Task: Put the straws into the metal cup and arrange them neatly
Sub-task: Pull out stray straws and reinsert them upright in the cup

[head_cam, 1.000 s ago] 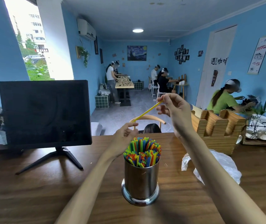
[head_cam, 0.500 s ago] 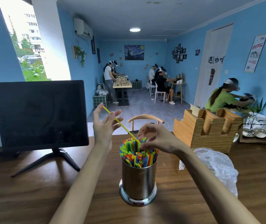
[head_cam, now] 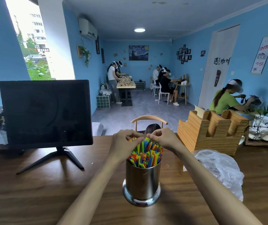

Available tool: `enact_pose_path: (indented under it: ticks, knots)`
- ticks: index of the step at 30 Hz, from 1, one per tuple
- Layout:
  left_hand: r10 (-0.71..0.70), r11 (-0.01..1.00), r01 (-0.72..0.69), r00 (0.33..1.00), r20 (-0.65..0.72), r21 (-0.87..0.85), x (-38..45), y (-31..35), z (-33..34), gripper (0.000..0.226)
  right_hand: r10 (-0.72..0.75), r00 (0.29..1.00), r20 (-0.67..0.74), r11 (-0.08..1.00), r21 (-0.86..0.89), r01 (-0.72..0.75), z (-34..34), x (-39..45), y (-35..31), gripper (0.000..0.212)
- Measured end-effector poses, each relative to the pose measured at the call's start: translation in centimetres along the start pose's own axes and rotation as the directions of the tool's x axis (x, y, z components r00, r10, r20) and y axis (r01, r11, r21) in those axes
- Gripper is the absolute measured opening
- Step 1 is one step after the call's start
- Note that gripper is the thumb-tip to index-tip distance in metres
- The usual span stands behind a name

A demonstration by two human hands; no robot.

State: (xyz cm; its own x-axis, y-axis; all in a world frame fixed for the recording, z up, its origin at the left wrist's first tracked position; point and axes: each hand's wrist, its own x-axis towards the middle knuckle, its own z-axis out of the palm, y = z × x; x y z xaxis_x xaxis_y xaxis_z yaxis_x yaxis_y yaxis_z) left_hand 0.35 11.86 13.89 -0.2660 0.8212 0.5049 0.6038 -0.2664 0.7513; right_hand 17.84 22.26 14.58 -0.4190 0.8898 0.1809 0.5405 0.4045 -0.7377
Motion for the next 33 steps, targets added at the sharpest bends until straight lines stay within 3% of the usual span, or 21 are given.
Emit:
enact_pose_path:
  ticks: [4,8,12,15,19,23,27,29,31,33]
  knots:
    - [-0.059,0.998,0.056,0.991,0.124,0.026,0.2,-0.3,-0.4,0.005,-0.029,0.999,0.036,0.998,-0.058,0.031,-0.3,-0.1,-0.6,0.028]
    - [-0.066,0.997,0.072,0.971,0.228,-0.015,1.0,-0.6,-0.6,0.015,-0.109,0.989,-0.095,0.987,-0.129,0.097,-0.4,-0.1,-2.1,0.025]
    - [-0.074,0.991,0.089,0.987,0.146,-0.101,1.0,0.0,-0.2,0.025,-0.253,0.936,-0.245,0.965,-0.14,0.224,-1.6,-1.1,-4.9,0.024]
    - [-0.073,0.992,0.078,0.996,0.058,-0.103,1.2,1.3,0.1,0.038,-0.367,0.891,-0.266,0.928,-0.177,0.329,-1.8,-2.1,-7.3,0.018]
    - [0.047,0.999,-0.047,0.999,0.008,0.018,1.5,3.1,0.2,0.006,-0.485,0.842,-0.237,0.871,-0.222,0.439,-1.1,-3.1,-9.4,0.019]
    - [0.148,0.986,-0.135,0.98,-0.136,0.099,1.6,2.9,0.2,0.01,-0.513,0.811,-0.281,0.857,-0.127,0.499,-1.2,-3.7,-9.5,0.018]
    - [0.185,0.981,-0.173,0.971,-0.15,0.093,1.7,3.2,-0.1,0.004,-0.547,0.753,-0.366,0.831,-0.132,0.54,-1.2,-4.7,-9.4,0.015]
    - [0.174,0.982,-0.163,0.977,-0.121,0.096,1.4,3.7,-0.3,0.017,-0.545,0.727,-0.418,0.825,-0.111,0.554,-1.4,-5.2,-9.4,0.016]
    - [0.089,0.996,-0.089,0.996,-0.017,-0.016,1.0,4.3,-0.6,0.026,-0.515,0.746,-0.422,0.817,0.022,0.576,-1.7,-5.9,-9.8,0.013]
    - [0.005,0.971,0.015,0.997,0.083,-0.237,0.8,4.7,-0.8,0.018,-0.459,0.808,-0.368,0.803,0.218,0.555,-2.1,-6.6,-10.2,0.011]
